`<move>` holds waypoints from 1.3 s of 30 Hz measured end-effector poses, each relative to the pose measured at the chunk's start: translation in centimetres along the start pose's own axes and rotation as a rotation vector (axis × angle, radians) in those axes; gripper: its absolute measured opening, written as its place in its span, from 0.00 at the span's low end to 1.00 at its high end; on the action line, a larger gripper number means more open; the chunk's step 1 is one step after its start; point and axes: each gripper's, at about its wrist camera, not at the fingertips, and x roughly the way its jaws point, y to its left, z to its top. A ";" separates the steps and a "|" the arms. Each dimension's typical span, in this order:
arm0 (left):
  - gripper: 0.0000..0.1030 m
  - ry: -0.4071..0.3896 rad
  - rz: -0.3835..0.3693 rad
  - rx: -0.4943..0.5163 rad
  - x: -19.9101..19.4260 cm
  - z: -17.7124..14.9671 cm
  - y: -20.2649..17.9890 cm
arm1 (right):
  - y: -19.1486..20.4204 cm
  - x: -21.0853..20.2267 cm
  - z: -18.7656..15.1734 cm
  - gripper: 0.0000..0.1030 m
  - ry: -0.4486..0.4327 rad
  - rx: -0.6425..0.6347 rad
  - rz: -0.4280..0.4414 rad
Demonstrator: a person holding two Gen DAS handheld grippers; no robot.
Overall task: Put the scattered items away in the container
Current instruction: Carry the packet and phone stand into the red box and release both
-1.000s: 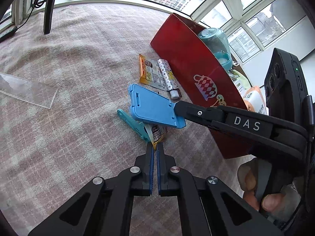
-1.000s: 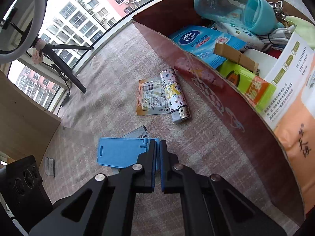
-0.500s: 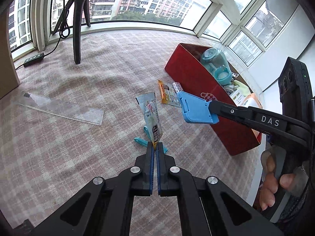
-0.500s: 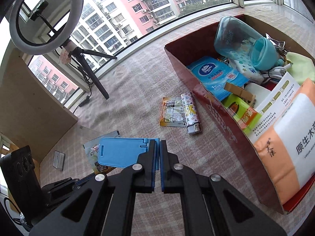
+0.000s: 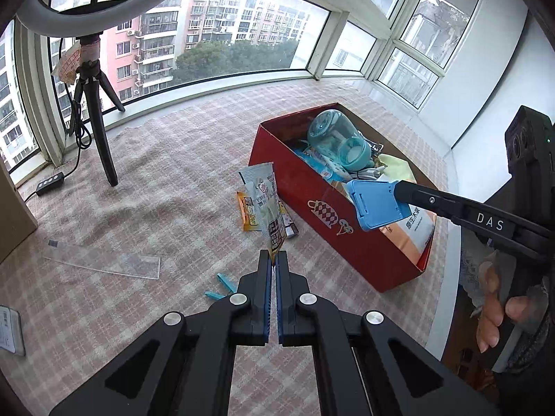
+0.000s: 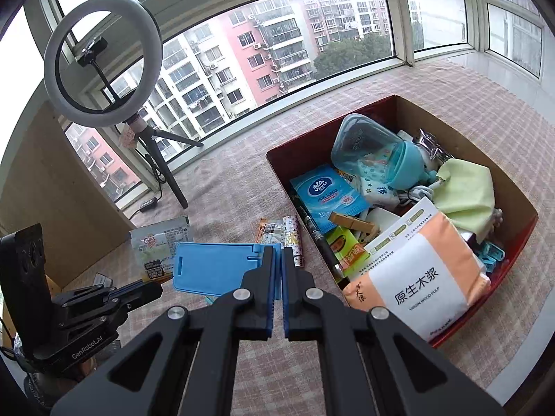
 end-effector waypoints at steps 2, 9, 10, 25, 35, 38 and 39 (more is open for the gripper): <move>0.01 -0.001 -0.007 0.016 0.3 0.9 -1.0 | -1.1 -0.7 0.3 0.03 -0.011 -0.001 -0.026; 0.01 -0.014 -0.027 0.065 1.8 4.7 -4.1 | -5.3 -2.7 1.7 0.03 -0.049 -0.007 -0.137; 0.01 -0.014 -0.031 0.067 2.2 5.2 -4.5 | -6.1 -3.0 1.9 0.03 -0.055 0.001 -0.153; 0.01 0.052 -0.029 0.082 10.2 8.6 -9.3 | -15.1 -2.4 4.2 0.03 -0.058 0.080 -0.330; 0.01 0.103 -0.008 0.099 13.7 10.2 -10.5 | -16.8 0.1 4.5 0.03 -0.010 0.104 -0.328; 0.01 0.109 0.012 0.126 14.2 10.1 -11.1 | -17.1 0.5 4.6 0.03 -0.004 0.105 -0.333; 0.01 0.112 0.018 0.133 14.3 10.1 -11.2 | -17.2 0.6 4.6 0.03 -0.002 0.106 -0.333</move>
